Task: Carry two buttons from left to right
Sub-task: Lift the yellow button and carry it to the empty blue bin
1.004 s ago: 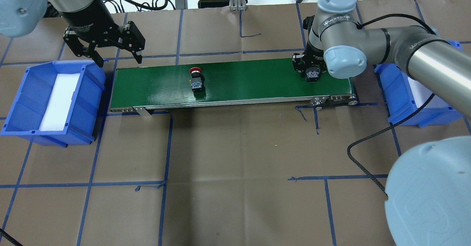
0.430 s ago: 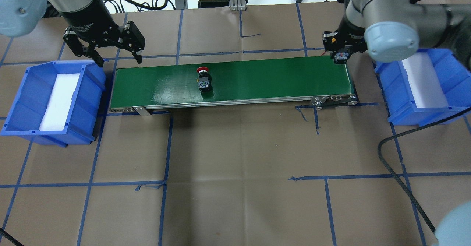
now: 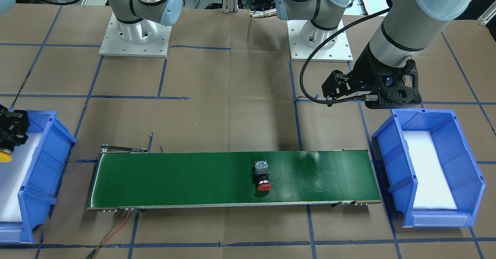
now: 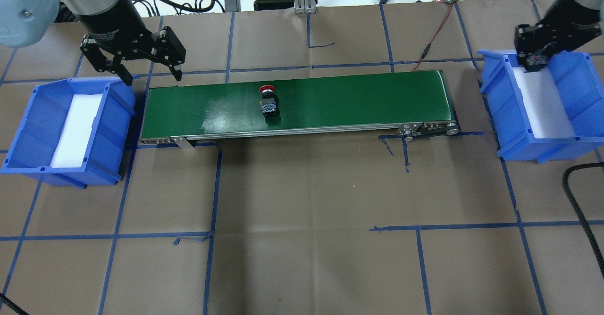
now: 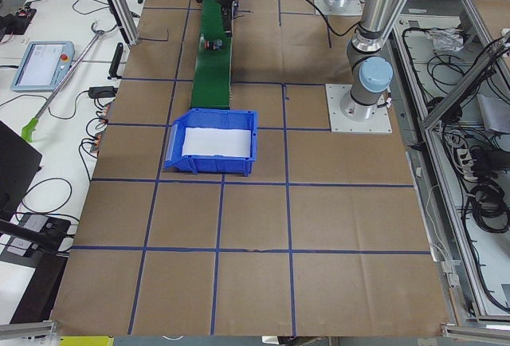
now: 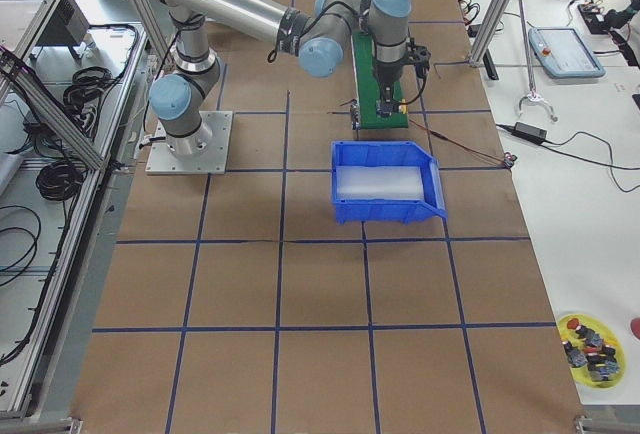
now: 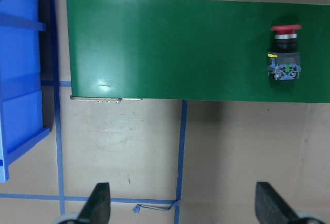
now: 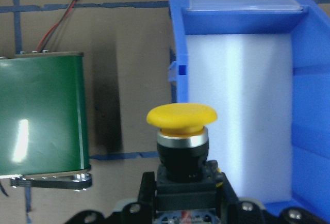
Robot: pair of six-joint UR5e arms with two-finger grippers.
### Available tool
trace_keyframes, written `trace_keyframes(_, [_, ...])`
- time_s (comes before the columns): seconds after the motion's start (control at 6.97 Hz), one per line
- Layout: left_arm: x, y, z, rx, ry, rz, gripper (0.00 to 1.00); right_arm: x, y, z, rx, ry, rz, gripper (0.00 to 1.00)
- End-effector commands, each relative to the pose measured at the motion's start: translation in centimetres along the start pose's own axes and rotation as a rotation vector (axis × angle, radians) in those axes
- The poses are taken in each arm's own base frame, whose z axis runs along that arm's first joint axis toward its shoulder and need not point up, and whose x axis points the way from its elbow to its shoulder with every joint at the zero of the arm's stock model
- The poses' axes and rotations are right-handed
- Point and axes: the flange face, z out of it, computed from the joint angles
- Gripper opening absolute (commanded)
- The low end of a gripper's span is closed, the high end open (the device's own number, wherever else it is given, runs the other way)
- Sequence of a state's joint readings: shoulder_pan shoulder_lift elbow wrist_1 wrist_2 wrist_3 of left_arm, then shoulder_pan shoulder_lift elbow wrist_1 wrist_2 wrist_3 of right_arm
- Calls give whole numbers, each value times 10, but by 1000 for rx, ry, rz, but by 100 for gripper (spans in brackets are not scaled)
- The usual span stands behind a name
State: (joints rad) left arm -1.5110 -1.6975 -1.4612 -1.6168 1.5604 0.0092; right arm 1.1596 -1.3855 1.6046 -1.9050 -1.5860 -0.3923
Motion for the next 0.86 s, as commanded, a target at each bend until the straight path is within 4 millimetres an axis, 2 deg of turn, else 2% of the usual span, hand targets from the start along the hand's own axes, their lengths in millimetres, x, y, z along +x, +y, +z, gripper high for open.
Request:
trace_keyframes(0.0, [0,0,0,0,0,0,99,86,14,49,-18,-36,-53,4])
trace_keyframes(0.14, [0,1,-1,2,-1,0,99,101,20,81,28,-45,-75,4])
trace_keyframes(0.57, [0,1,1,-3,-1,1,99,87,48,158,20,-58,-79,4])
trace_keyframes(0.72, [0,3,1,-3,-3,1,99,84,54,173,13,-64,-77,4])
